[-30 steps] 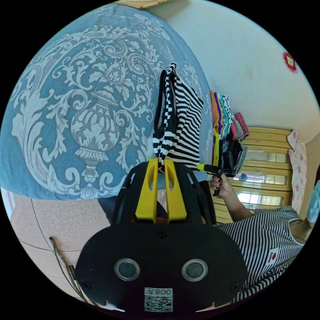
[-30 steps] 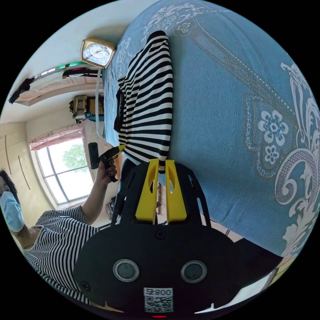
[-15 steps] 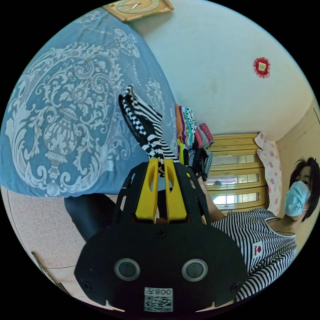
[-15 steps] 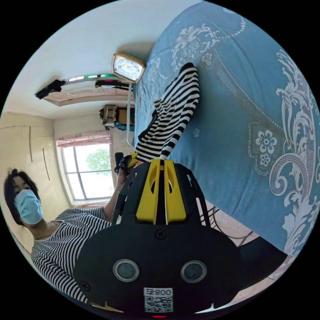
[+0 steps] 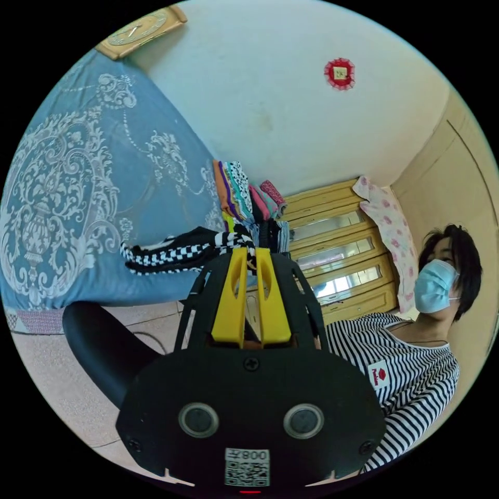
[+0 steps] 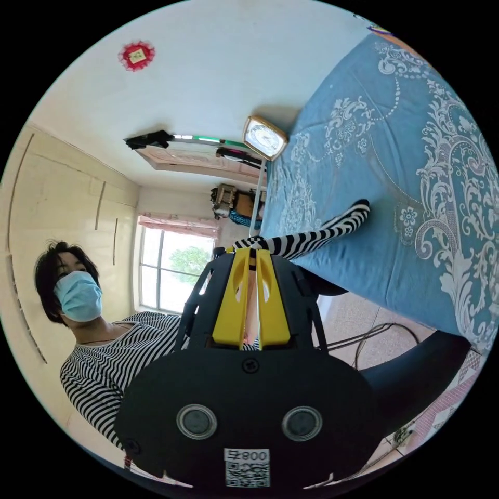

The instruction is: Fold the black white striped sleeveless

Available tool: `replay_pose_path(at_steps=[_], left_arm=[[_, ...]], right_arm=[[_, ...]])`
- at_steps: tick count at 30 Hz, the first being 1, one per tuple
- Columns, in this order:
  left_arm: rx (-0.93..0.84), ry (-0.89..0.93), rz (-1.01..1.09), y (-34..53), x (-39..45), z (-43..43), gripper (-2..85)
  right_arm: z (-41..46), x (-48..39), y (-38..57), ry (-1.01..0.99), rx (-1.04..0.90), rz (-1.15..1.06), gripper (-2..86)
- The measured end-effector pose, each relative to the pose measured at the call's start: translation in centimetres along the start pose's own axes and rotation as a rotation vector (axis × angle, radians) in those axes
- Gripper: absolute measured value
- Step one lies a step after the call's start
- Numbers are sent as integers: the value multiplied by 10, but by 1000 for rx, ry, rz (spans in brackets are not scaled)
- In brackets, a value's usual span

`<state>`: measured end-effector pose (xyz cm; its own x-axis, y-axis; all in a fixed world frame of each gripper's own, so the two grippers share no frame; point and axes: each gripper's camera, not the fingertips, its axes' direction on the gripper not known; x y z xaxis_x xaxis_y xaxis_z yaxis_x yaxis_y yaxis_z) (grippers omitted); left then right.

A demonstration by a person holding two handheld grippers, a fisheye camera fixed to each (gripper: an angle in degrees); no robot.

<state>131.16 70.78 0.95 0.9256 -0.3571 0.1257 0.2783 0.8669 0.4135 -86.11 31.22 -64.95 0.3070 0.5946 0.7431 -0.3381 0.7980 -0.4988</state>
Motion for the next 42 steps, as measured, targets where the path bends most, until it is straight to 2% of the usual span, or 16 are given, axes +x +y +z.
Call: replay_pose_path(at_steps=[13,25,30,36,42], left_arm=[[-132,98,109,-123,78,69,28],[-207,126,106,-216,107,112,28],[-218,128,91,-253,109,125,28],[-223,85,52,-339,98,158,28],[-182,107,179,-446,152,186,27]], right_arm=[[-161,0,87,-8,183,-101,17],[-252,36,128,9,253,-81,17],[-279,53,127,26,256,-74,17],[-316,82,85,63,253,-58,17],[-366,62,34,94,285,-191,17]])
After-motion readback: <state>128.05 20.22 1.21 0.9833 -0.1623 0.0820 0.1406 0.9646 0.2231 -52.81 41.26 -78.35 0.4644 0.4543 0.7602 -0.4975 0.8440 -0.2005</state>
